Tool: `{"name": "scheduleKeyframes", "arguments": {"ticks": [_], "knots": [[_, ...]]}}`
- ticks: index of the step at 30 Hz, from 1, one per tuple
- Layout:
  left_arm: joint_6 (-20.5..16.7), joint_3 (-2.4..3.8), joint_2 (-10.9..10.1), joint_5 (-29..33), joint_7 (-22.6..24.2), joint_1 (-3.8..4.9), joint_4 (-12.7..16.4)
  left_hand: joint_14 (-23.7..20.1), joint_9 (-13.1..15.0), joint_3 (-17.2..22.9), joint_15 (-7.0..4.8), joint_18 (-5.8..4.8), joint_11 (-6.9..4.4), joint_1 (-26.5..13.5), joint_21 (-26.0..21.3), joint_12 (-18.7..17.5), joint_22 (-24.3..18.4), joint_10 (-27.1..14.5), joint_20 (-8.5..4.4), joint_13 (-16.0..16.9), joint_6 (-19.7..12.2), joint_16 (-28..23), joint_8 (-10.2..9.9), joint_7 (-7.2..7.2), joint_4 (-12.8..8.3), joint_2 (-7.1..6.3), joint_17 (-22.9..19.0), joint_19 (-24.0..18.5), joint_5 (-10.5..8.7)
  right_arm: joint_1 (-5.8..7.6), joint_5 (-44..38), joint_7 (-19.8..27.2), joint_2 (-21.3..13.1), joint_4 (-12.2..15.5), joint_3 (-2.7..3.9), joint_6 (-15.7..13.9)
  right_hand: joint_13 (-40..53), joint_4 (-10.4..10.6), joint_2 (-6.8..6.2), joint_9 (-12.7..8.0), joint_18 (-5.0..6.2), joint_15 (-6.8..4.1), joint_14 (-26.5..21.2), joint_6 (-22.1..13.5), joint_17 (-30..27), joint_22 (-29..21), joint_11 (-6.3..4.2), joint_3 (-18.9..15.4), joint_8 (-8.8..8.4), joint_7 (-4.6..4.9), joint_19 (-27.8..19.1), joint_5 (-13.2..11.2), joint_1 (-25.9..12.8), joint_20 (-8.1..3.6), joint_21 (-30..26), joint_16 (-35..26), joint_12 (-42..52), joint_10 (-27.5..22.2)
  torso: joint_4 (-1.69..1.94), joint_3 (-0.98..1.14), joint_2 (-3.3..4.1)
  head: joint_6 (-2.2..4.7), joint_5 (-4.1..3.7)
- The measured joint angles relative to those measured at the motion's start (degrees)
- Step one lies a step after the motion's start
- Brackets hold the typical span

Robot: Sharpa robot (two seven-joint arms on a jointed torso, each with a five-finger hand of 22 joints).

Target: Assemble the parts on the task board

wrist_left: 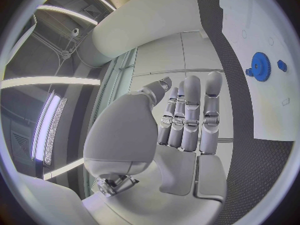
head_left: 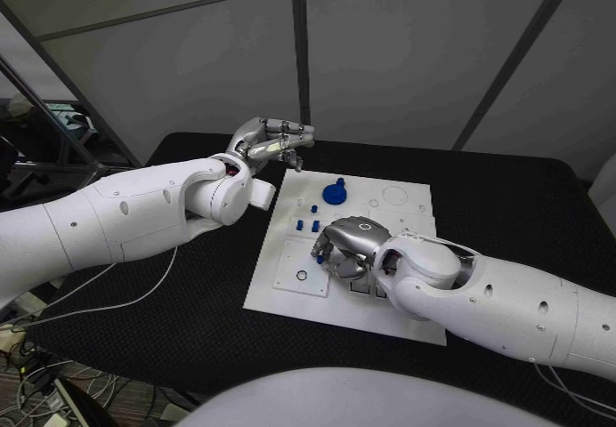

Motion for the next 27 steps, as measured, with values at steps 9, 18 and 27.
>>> {"name": "scheduleKeyframes", "arguments": {"ticks": [9, 18, 27], "knots": [[0.3, 0.0, -0.1, 0.0, -0.5, 0.0, 0.0, -0.1, 0.0, -0.3, 0.08, 0.0, 0.2, -0.2, 0.0, 0.1, -0.2, -0.2, 0.0, 0.0, 0.0, -0.2, 0.0, 0.0, 0.0, 0.22, -0.1, 0.0, 0.0, -0.2, -0.1, -0.3, -0.2, 0.2, -0.41, -1.7, -0.7, 0.4, -1.14, 0.0, 0.0, 0.48, 0.1, -2.6, -2.3, -2.7, 1.22, -0.3, 0.0, 0.39, -2.3, 0.0, -0.3, 0.82, -1.7, -1.2, -0.4, -5.3, -0.02, 0.03, -0.03, 0.07, 0.01], [0.6, 0.0, -0.2, 0.0, -0.9, 0.0, 0.0, -0.2, 0.0, -0.5, 0.2, 0.0, 0.2, -0.2, -0.2, 0.2, -0.2, -0.2, 0.0, 0.0, 0.0, -0.2, 0.0, 0.0, 0.2, 0.22, -0.1, 0.0, 0.0, -0.4, 0.0, -0.4, -2.9, 2.7, -0.56, -4.6, -0.4, 0.5, -1.14, 0.3, 0.0, 0.48, 0.1, -3.0, -2.4, -2.4, 1.23, -0.5, 0.0, 0.13, -2.3, 0.0, -0.3, 0.82, -1.8, -1.6, 1.0, -5.7, -0.02, 0.1, -0.02, 0.33, 0.16], [0.8, 0.0, -0.4, 0.0, -1.1, 0.0, -0.1, -0.2, 0.0, -0.5, 0.2, 0.0, 0.2, -0.2, -0.2, 0.2, -0.3, -0.2, 0.0, 0.0, -0.2, -0.2, 0.0, 0.2, 0.2, 0.21, -0.2, 0.0, 0.0, -0.23, 0.9, -0.7, -9.5, 7.9, 2.37, -6.5, -0.3, 1.1, -1.58, 0.3, 0.01, 0.47, 0.1, -2.6, -2.4, -2.3, 0.99, -1.0, 0.22, -0.28, -2.3, 0.0, -0.8, 0.82, -1.8, -1.3, 1.9, -5.5, -0.18, 0.05, -0.09, 0.83, -0.41]]}}
